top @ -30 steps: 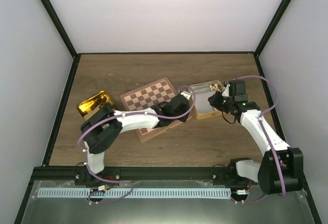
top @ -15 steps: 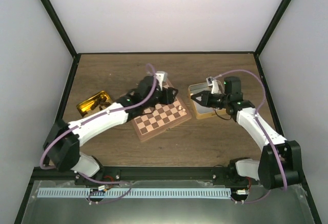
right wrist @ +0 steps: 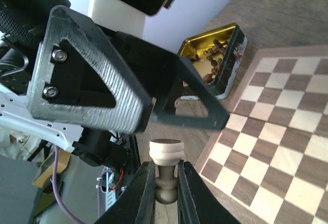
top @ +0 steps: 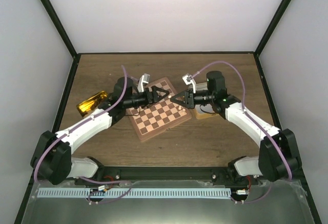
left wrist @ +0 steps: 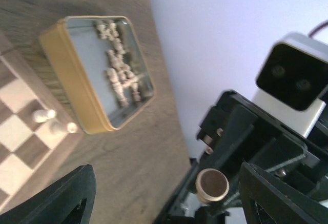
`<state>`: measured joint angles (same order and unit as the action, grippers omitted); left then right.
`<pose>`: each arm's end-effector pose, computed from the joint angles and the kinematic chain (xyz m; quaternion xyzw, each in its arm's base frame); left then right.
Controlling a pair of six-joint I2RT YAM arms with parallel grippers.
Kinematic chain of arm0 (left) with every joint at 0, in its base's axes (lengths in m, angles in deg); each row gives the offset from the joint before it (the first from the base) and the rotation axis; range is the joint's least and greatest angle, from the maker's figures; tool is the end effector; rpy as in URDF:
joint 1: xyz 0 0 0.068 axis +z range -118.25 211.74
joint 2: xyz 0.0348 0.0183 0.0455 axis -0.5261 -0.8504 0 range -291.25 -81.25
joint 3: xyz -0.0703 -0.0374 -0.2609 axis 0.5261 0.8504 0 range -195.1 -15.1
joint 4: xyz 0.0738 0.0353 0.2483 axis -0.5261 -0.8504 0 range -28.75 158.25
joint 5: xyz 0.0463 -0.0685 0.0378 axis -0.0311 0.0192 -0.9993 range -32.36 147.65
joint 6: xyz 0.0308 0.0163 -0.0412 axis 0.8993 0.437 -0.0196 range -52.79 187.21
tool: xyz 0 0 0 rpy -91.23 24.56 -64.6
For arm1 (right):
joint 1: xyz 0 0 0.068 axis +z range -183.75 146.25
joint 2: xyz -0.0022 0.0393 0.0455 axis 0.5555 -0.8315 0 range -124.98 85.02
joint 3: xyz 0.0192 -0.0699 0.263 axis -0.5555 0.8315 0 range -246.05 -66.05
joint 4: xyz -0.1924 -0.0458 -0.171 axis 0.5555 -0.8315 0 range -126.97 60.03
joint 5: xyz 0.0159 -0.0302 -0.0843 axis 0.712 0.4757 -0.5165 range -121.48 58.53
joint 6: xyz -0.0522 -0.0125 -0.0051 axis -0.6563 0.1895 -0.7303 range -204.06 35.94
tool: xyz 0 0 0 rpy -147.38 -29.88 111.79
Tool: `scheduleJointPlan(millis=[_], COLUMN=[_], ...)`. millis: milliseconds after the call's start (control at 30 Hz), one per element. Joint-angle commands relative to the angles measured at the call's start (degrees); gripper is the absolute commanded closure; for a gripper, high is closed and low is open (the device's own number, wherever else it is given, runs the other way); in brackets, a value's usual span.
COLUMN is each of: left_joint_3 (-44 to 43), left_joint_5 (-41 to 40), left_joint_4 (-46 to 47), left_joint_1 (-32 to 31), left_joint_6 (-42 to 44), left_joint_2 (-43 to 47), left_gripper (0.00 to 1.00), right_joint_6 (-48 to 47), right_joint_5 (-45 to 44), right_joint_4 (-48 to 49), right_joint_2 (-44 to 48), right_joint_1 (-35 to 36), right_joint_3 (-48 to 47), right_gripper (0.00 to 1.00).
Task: Set up the chess pieces on the board
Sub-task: Place the chess piece on the chessboard.
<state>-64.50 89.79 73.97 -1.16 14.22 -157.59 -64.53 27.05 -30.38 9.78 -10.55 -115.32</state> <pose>0.2417 -0.1790 0.2748 0.0158 0.8080 -0.5371 0.2416 0.2475 0.1391 0.2743 -0.2813 0.7327 0.5544 0.2769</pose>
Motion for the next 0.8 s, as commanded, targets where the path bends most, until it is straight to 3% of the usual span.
scheduleJointPlan(millis=[0, 267, 567, 767], left_joint_3=[3.16, 4.1, 3.52, 3.61], left_joint_5=[8.31, 6.03, 7.43, 7.7], left_joint_4=[13.95, 15.65, 15.84, 15.0], left_joint_1=[0.48, 0.56, 0.48, 0.33], left_joint_6=[-10.71, -11.31, -11.97, -11.42], left_joint_2=[2.24, 3.26, 1.51, 1.28], left_gripper=[0.24, 0.53, 0.57, 0.7], right_joint_6=[-4.36, -4.92, -5.96, -4.71], right_joint_5=[1.71, 2.13, 1.68, 1.09], right_joint_4=[0.36, -0.53, -1.28, -0.04], right_joint_2=[-2.55, -3.18, -3.32, -4.13], right_joint_1=[2.07, 2.45, 3.32, 3.34], right_joint_3=[-5.6, -7.3, -8.17, -8.34], right_gripper=[0.94, 0.95, 0.95, 0.95])
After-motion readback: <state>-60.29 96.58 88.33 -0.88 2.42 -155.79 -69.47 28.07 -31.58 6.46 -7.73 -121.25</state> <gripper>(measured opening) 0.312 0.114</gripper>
